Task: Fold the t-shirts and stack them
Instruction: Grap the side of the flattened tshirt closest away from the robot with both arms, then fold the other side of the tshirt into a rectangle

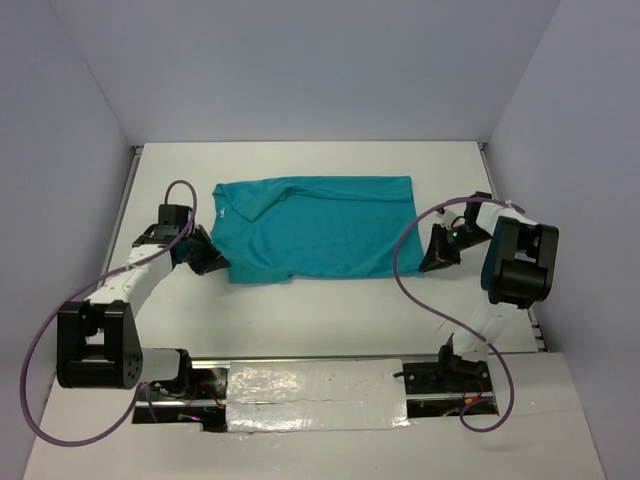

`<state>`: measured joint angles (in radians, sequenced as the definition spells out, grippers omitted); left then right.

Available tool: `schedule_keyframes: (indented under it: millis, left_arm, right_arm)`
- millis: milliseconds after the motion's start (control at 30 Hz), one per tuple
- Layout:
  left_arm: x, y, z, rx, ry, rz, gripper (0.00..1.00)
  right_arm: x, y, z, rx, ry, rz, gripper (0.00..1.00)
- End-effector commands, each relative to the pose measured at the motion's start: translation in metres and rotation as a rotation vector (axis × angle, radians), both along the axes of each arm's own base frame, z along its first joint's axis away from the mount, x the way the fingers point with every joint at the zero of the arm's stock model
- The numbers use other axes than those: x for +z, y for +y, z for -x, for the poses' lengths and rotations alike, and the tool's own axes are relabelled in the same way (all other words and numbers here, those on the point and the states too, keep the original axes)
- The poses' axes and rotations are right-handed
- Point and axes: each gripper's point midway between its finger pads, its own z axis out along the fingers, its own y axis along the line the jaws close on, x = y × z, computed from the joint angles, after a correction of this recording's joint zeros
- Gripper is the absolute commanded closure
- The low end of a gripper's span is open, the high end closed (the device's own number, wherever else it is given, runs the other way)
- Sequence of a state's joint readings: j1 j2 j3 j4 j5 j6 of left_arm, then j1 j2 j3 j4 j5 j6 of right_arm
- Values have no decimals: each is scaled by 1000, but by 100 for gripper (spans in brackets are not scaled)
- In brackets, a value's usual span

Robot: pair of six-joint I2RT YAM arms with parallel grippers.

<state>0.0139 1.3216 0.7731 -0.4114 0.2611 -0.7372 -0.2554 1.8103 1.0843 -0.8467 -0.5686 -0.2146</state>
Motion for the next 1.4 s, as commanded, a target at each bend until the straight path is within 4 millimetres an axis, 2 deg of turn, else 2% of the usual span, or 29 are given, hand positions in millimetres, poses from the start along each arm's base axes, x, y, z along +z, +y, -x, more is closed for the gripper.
schedule_keyframes:
  millis: [0,67,200,400,600,800,900,1000,1167,1367]
  left_arm:
    - [25,-8,-2,-35,-55,31,100]
    - [36,-9,-3,-41,-81,34,100]
    - [59,-12,-1,-53,-127,47,100]
    - [85,-11,14,-55,-173,39,100]
    - [118,-11,32,-46,-242,44,100]
    - [152,-10,60,-29,-314,43,100]
    - [155,-7,72,-11,-306,25,100]
    - [142,-6,73,-2,-278,22,100]
    - [124,-8,59,-2,-257,44,100]
    - [103,-12,45,-16,-222,62,100]
  right_arm:
    - [36,-1,-14,-9,-102,-88,95]
    - [54,-5,-20,6,-167,-108,97]
    - [96,1,-20,55,-259,-187,99]
    - [137,5,-8,121,-381,-244,99]
    - [158,1,14,163,-448,-276,99]
    - [172,-5,32,190,-521,-249,99]
    - [173,-5,35,195,-532,-232,99]
    - [168,-8,26,171,-521,-250,100]
    - [161,-13,5,111,-489,-281,100]
    - [137,-12,-9,96,-469,-260,100]
